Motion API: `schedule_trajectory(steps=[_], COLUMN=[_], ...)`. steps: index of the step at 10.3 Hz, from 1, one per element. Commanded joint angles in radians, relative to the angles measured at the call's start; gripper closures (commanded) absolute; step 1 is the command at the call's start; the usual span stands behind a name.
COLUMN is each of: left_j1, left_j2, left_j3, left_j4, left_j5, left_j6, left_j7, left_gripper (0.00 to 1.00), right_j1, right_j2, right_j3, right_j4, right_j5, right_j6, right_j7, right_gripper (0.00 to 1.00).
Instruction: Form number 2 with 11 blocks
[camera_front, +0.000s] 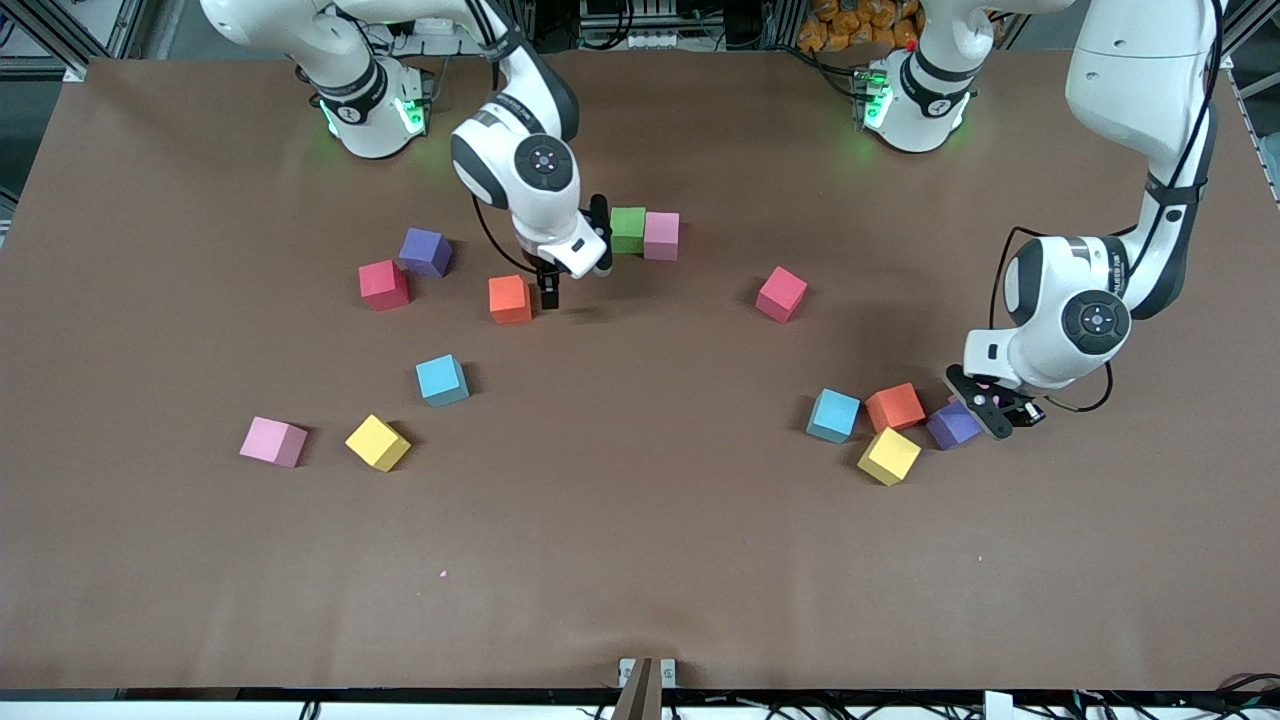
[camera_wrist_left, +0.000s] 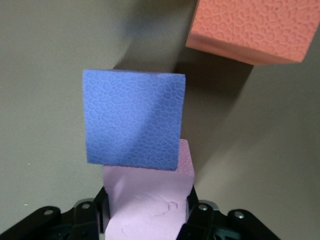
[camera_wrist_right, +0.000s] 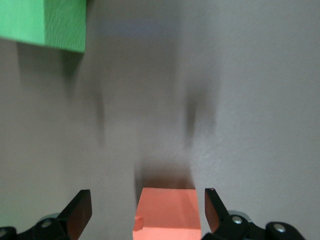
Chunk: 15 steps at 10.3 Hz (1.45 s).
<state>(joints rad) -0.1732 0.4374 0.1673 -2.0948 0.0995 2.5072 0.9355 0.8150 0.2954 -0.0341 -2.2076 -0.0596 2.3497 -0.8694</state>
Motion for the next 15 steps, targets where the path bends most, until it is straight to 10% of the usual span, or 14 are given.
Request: schedule_trajectory(steps=[1,7,15], left_j1=[-0.005,-0.009,-0.088], left_j2=[-0.074,-0.253,-0.283], left_j3=[0.003,-0.164,-0.523], left_j4=[-0.002,0.002,-0.004], left_j5=[-0.024,-0.035,-0.058], left_j6=[-0.098,-0.329,-0.386], left_j7=[0.043,0.023,-0.591], left_gripper=[0.90,0.91,0.95], right_j1=[-0.043,-0.148,-0.154], right_j2=[-0.074,-0.062,-0.029], right_j3=[0.008,0.010,0.013], right_j4=[-0.089,-0.142,-0.184], right_j5=[0.003,0.003,0.004], right_j6=[0.034,0.152,0.227], right_j7=[-0.077,-0.244,-0.240], right_gripper=[0.00,0.00,0.00])
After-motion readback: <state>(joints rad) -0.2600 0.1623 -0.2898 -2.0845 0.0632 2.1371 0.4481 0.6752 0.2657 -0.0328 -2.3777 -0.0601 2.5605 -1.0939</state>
